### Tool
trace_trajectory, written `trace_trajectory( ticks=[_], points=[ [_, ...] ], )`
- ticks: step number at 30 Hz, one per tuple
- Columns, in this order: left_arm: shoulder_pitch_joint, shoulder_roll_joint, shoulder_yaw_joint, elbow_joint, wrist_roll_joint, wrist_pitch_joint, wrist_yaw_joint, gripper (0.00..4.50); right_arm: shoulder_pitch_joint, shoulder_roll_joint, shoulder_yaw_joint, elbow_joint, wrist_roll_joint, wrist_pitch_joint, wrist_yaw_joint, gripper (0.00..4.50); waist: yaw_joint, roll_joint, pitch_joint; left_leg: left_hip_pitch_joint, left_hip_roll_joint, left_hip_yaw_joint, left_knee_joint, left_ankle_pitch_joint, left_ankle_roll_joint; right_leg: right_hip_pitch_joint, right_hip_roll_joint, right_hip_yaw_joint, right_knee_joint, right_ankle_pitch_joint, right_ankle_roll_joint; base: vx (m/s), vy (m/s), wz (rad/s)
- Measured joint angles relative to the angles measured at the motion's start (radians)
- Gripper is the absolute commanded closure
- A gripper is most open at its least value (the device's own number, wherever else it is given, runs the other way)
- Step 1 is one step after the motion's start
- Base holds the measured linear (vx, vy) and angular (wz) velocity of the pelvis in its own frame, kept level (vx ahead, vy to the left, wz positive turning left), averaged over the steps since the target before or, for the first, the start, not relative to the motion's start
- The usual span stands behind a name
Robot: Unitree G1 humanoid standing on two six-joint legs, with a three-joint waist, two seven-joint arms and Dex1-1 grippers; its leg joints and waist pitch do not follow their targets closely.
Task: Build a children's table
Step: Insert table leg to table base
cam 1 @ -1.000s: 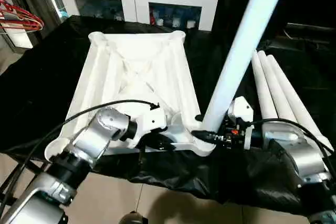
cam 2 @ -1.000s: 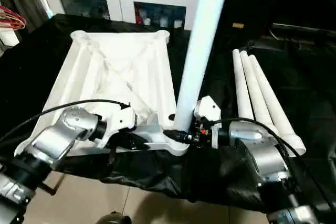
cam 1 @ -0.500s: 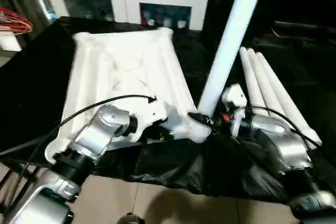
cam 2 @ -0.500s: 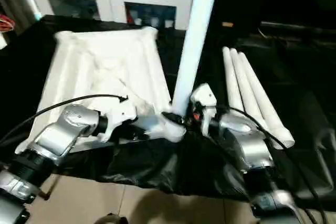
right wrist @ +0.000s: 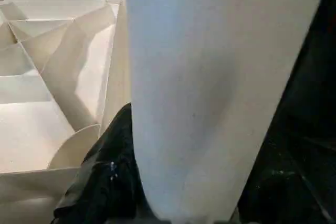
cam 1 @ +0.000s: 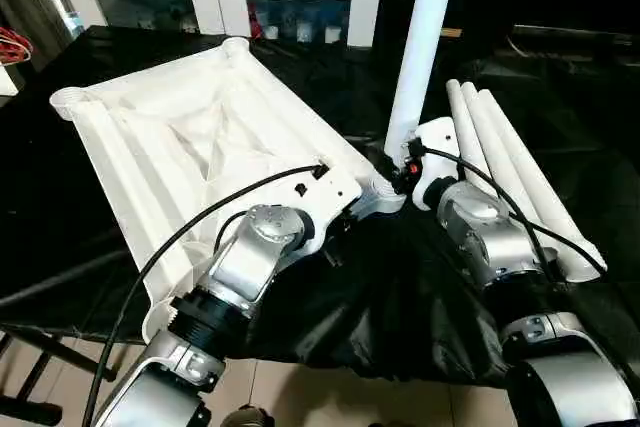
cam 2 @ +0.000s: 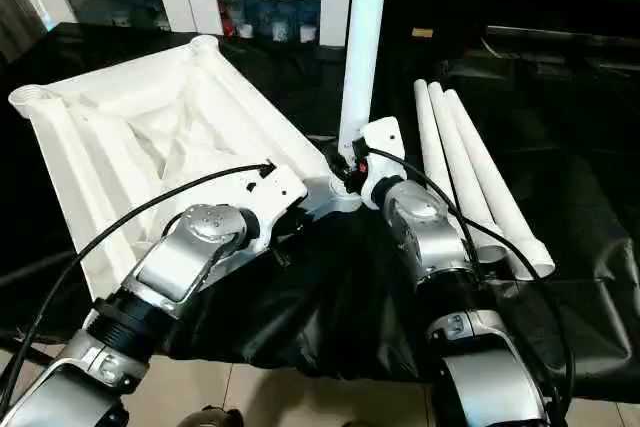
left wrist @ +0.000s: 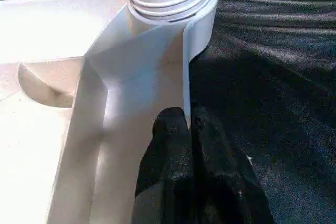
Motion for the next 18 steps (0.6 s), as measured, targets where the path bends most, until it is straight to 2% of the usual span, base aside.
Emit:
trace_trajectory(
  ticks=[7,12,18],
  points=[
    [0.000,0.007,-0.009,-0.006,-0.001,0.004,0.003,4.50,0.009,0.005,-0.017,0.009,0.001,-0.023,0.019,2.60,0.000,0.000,0.000,0.002,0.000,0.000,-0.003,0.000,0.000,0.002,0.000,0.000,-0.003,0.000,0.000,0.000,0.000,0.00],
    [0.017,0.062,-0.013,-0.028,-0.032,-0.043,-0.095,4.50,0.075,-0.030,-0.036,-0.070,0.057,-0.023,0.162,2.60,0.003,0.000,0.000,0.001,0.000,0.000,-0.008,0.000,0.000,0.001,0.000,-0.002,-0.005,-0.001,0.000,0.000,0.000,0.00],
    [0.042,0.166,-0.014,-0.057,-0.084,-0.106,-0.270,4.50,0.155,-0.101,-0.009,-0.177,0.102,-0.009,0.400,2.60,0.011,0.000,0.000,0.001,0.001,0.000,-0.008,0.000,0.000,0.000,0.000,-0.005,-0.005,-0.003,-0.002,0.000,0.000,0.00]
  ],
)
